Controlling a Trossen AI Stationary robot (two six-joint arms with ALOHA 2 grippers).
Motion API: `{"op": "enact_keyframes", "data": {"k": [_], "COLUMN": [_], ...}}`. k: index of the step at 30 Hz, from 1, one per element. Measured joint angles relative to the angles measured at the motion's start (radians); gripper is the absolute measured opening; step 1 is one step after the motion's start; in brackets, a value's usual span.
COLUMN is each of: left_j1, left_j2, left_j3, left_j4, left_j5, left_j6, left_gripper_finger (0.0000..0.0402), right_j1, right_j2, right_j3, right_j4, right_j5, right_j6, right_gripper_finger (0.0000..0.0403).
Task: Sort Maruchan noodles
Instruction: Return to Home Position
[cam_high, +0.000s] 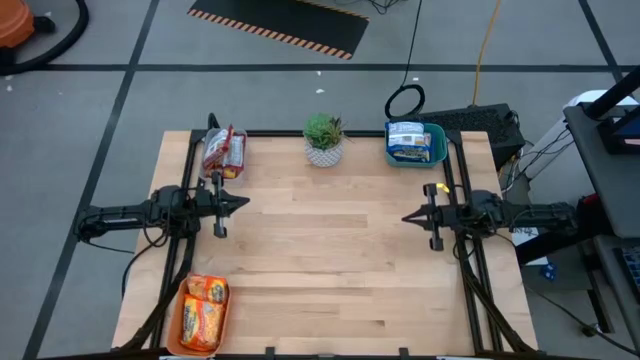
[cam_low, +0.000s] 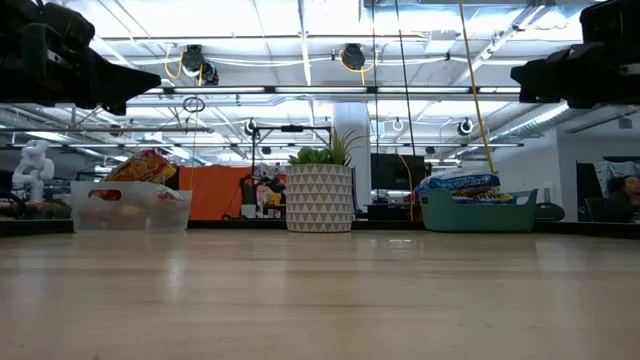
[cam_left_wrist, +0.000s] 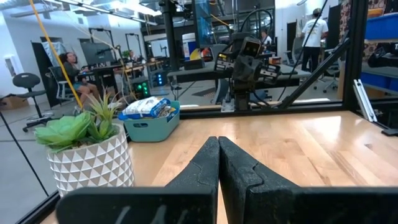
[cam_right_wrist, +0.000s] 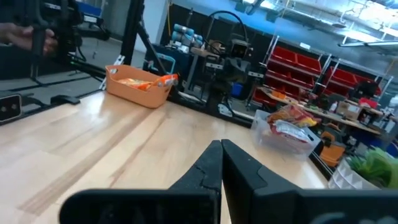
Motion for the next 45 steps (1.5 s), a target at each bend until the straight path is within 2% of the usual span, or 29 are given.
{"op": "enact_keyframes", "data": {"k": [7,13,37,45], "left_j1": [0.0,0.0,0.0,-0.002], "left_j2": [0.0,0.0,0.0,0.001], "left_j3": [0.0,0.0,0.0,0.001], "left_j4": [0.0,0.0,0.0,-0.065], "left_j5": [0.0,0.0,0.0,0.023], "left_j6": [0.0,0.0,-0.003,-0.075], "left_gripper_finger": [0.0005,0.0005,0.0005,0.0005], "right_j1": [-0.024,-0.032,-0.031,-0.031], "right_j2": [0.007,0.013,0.033,0.033], "right_j3": [0.0,0.0,0.0,0.0], "right_j4": [-0.006,-0.023,-0.008,-0.006], "right_j5": [0.009,0.095,0.103,0.103], "right_j6": [0.03,0.055,0.107,0.107], "right_gripper_finger": [0.0,0.0,0.0,0.0]}}
